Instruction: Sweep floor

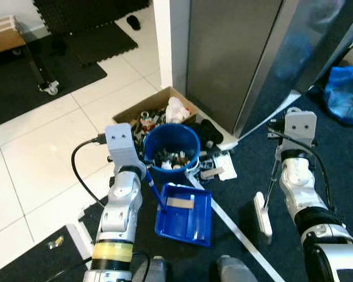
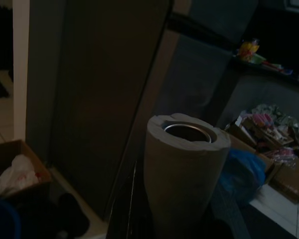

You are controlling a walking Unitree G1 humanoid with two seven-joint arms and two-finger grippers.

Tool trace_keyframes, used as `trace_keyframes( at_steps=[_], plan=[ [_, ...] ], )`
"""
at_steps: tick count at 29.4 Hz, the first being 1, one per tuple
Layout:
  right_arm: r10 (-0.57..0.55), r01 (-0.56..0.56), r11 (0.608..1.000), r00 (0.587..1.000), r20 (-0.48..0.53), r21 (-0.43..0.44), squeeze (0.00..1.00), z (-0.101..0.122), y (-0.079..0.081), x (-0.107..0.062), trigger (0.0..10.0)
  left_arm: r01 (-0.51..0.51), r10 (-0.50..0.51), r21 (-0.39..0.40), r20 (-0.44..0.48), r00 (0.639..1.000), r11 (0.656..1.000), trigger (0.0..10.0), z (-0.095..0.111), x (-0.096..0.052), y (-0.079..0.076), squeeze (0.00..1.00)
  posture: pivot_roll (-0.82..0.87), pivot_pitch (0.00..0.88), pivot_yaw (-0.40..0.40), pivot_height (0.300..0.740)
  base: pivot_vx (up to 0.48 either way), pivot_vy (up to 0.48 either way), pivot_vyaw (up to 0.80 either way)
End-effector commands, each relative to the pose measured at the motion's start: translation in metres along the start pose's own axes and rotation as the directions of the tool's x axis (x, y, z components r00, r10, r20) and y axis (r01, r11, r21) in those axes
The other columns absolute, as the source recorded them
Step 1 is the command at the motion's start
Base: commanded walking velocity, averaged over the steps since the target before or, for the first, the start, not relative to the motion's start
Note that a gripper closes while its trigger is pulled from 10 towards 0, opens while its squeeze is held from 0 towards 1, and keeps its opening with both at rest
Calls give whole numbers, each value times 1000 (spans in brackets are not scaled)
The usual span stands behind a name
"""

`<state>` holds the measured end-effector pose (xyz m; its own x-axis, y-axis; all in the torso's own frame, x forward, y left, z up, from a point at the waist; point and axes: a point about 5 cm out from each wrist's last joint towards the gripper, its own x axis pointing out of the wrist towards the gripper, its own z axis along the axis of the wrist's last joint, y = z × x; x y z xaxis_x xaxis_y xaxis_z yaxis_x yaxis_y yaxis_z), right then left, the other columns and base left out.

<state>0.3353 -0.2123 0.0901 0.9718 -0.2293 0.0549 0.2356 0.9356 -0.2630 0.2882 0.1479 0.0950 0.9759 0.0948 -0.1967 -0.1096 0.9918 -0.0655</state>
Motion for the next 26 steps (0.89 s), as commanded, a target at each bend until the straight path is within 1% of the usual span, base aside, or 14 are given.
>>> trace_keyframes(
  at_steps=[1,22,26],
  plan=[
    [-1,2,1000,1000,25,-13,0,3,-2,1,10000,6,-7,10,34,999,1000,10000,6,0,0,0,35,25,-14,740,0,0,0],
    [1,0,1000,1000,24,-13,0,2,-2,0,10000,2,-2,4,38,999,1000,10000,6,-1,1,0,35,31,-15,740,0,0,0],
    [1,-1,1000,1000,23,-14,0,2,-2,0,10000,20,-21,1,51,998,1000,10000,9,-2,-2,0,36,31,-15,740,0,0,0]
  ],
)
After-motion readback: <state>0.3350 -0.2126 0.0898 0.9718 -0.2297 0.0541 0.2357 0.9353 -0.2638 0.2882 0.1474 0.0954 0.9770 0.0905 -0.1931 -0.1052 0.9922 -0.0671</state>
